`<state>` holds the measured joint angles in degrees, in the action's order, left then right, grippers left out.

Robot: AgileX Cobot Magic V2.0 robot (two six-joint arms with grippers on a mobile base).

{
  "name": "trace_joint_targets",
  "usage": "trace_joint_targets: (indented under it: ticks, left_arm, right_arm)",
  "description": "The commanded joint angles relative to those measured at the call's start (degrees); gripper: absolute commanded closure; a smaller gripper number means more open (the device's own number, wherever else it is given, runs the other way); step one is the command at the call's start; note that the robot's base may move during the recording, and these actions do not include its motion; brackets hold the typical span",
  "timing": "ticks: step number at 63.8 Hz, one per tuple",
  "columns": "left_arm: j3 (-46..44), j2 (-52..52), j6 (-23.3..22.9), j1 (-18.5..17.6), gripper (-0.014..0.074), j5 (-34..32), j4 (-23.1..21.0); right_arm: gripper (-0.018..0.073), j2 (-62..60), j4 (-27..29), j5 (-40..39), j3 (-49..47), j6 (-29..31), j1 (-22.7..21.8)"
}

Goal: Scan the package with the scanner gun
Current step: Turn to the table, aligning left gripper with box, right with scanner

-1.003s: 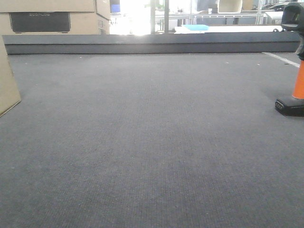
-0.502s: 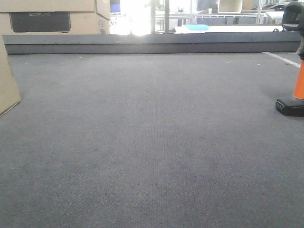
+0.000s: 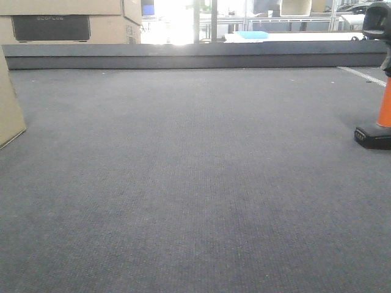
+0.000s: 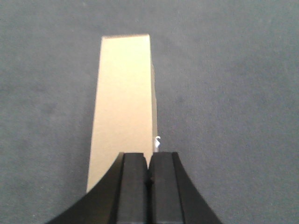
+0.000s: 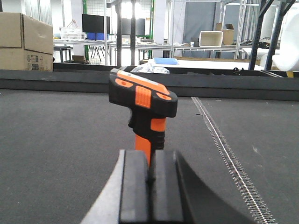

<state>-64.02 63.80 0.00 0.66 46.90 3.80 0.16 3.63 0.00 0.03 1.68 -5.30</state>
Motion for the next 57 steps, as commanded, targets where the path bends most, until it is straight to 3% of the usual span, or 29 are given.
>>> trace_joint_targets:
  ticks: [1, 9, 13, 21, 29, 31, 39, 42, 57]
  left_arm:
    - [-1.87, 2.19, -0.42, -0.32, 0.0708, 2.1, -1.18]
    - [-3.6, 4.56, -0.66, -0.32, 0.0696, 3.59, -1.18]
    - [-3.98, 4.88, -0.66, -0.32, 0.0626, 3.59, -1.6]
    - [-4.11, 4.97, -0.66, -0.32, 0.0373, 3.59, -1.6]
    - [-4.11, 4.97, -0.66, -0.32, 0.0018, 3.18, -0.21]
    - [-4.11, 4.97, -0.66, -0.32, -0.0029, 3.18, -0.21]
    - [-4.11, 5.11, -0.81, -0.32, 0.0066, 4.47, 0.19]
    - [-4.11, 5.15, -3.34, -0.32, 0.0093, 5.55, 0.84]
    - [-4.11, 5.25, -4.19, -0.21, 0.0098, 6.5, 1.08]
  right_arm:
    - [0.0727, -0.16, -0.05, -0.92, -0.03, 0.18, -0.21]
    - [0.0727, -0.16, -0.05, -0.92, -0.03, 0.18, -0.21]
    - [0.0727, -0.16, -0.05, -0.92, -0.03, 0.18, -0.21]
    - [0.0727, -0.16, -0.05, -0.92, -0.03, 0.18, -0.21]
    - [0.0727, -0.16, -0.05, -0.92, -0.03, 0.18, -0.21]
    - [0.0727, -0.16, -0.05, -0.92, -0.03, 0.18, -0.21]
    - [0.0727, -0.16, -0.05, -0.92, -0.03, 0.18, -0.21]
    - [0.0727, -0.16, -0.05, -0.92, -0.03, 0.18, -0.21]
    - [0.0727, -0.16, -0.05, -0.92, -0.03, 0.18, -0.21]
